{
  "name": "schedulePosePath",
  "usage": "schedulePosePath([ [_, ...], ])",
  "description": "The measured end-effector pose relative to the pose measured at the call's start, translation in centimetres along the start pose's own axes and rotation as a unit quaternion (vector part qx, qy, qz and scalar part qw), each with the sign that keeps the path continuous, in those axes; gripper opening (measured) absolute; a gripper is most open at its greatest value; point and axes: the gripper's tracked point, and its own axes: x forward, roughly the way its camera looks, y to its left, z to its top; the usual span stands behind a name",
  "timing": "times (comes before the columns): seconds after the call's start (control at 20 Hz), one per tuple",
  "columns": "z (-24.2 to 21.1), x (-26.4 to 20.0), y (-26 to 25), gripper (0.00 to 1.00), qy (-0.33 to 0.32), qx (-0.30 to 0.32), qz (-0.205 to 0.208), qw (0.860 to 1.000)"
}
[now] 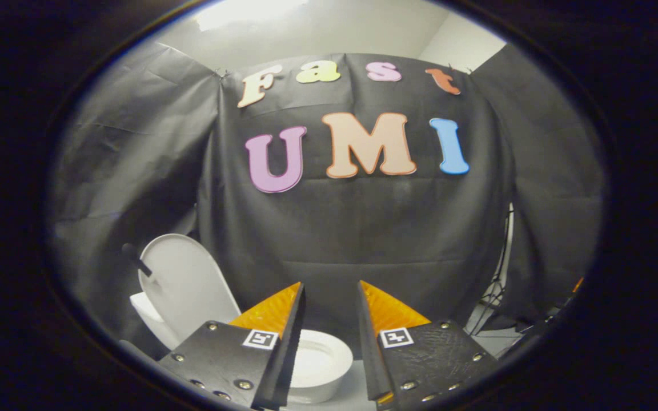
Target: Open the toilet lid.
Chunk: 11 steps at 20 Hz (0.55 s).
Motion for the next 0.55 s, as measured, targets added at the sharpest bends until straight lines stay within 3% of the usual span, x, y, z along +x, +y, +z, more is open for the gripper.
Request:
schedulePosePath([
  [0.1, -1.4, -0.4, -0.6, 0.50, 0.010, 0.015, 0.047, 0.999],
  [0.35, -5.7, -2.3, -4.0, 0.50, 0.045, 0.036, 0.116, 0.992],
  [0.55, -8.5, -4.3, -9.2, 0.51, 0.056, 0.037, 0.114, 0.991],
])
